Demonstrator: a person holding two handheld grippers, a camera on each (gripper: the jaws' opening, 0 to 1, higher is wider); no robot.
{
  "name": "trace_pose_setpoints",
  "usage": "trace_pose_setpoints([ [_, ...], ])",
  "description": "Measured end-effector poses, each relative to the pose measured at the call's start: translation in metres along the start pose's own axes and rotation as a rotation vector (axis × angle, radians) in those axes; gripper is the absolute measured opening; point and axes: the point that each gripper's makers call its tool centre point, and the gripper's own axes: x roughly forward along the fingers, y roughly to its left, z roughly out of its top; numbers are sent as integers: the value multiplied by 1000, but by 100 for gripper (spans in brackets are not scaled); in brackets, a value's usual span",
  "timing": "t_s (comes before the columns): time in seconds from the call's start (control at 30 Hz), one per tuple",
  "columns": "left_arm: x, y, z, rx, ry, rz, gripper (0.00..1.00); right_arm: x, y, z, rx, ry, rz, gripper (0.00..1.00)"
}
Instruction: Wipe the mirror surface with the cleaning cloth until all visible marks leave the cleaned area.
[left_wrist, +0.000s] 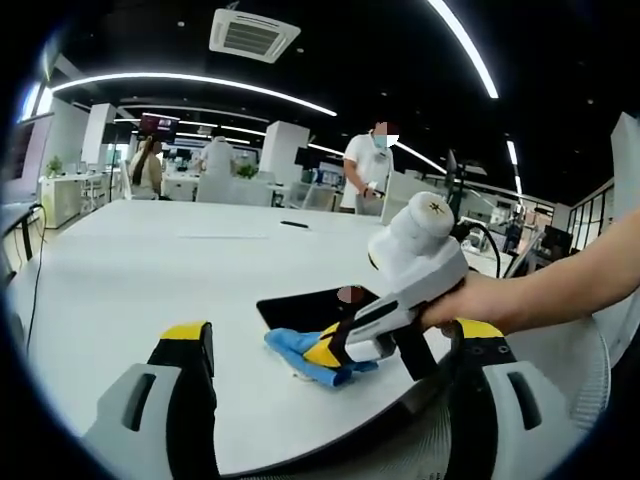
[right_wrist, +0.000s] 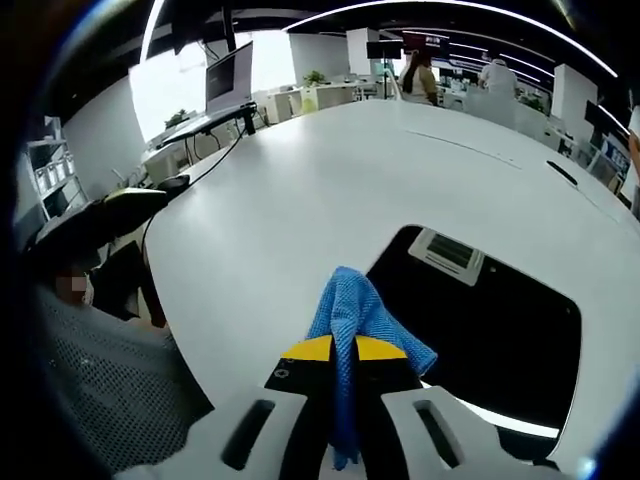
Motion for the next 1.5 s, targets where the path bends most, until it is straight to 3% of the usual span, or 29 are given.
trace_pose_setpoints([
  [0.6,1,-1,0,2,0,-3,97,7,-7,9,-38,-16,1,0],
  [0.9,0,0,0,1,-3,0,97,21,-23,24,-84,-7,-17,1],
  [1.3,1,-1,1,1,-5,-1,97,41,-46,41,-82,4,-42,1],
  [1.5,1,0,0,0,-5,0,97,48,-54,50,-130,-2,-57,1],
])
